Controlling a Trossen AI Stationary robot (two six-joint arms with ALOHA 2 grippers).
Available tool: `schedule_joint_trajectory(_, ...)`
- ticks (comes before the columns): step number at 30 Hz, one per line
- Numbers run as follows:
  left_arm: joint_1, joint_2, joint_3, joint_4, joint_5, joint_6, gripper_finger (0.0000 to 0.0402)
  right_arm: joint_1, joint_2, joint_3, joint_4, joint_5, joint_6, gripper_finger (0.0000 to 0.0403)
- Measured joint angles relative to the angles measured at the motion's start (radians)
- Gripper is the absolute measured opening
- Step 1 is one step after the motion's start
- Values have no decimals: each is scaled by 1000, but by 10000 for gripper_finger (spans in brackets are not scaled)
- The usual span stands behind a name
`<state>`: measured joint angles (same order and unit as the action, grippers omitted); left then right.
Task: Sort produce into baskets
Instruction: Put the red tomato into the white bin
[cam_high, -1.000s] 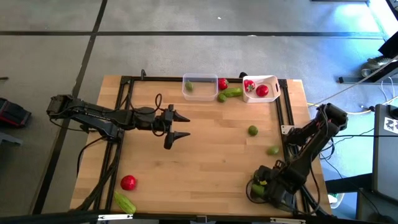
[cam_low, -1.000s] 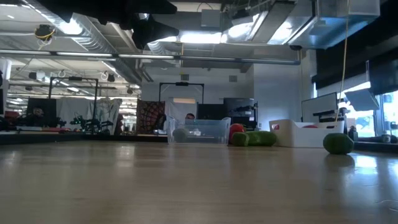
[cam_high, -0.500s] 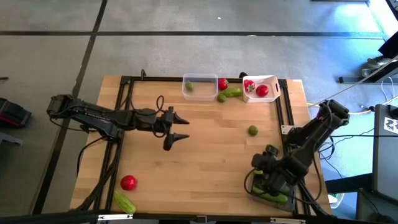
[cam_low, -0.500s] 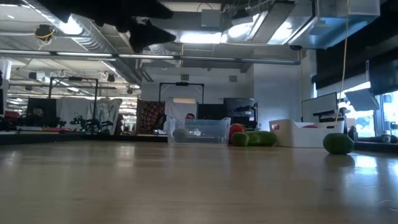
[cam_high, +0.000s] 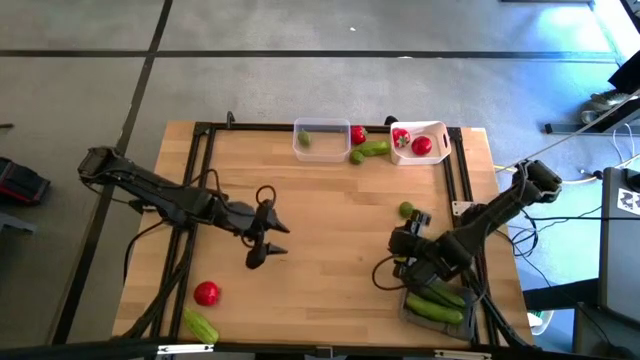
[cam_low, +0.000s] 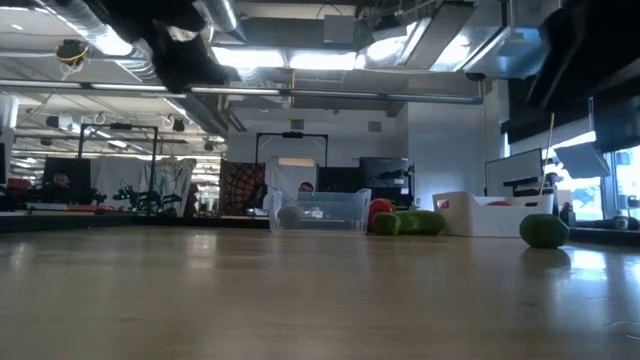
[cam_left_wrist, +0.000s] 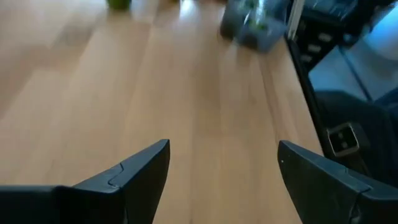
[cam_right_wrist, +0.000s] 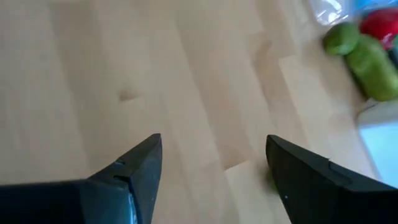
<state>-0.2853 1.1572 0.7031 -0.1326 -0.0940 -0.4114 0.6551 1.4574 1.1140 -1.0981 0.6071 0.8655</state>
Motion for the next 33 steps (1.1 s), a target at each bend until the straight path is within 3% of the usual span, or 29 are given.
schedule_joint_trajectory(8, -120, 4, 141, -229, -22, -175, 292, -37, 0, -6, 0, 47, -36, 256)
schedule_joint_trajectory(18, -160, 5, 133, -204, -66, -104, 292, -34, 0, -6, 1, 57, -57, 256)
schedule_joint_trajectory(28, -143, 6, 127, -50, -88, -73, 292, -34, 0, -6, 1, 56, -63, 256)
schedule_joint_trajectory(33, -172, 14, 160, -111, -100, -132, 292, -34, 0, -6, -3, 56, -69, 256)
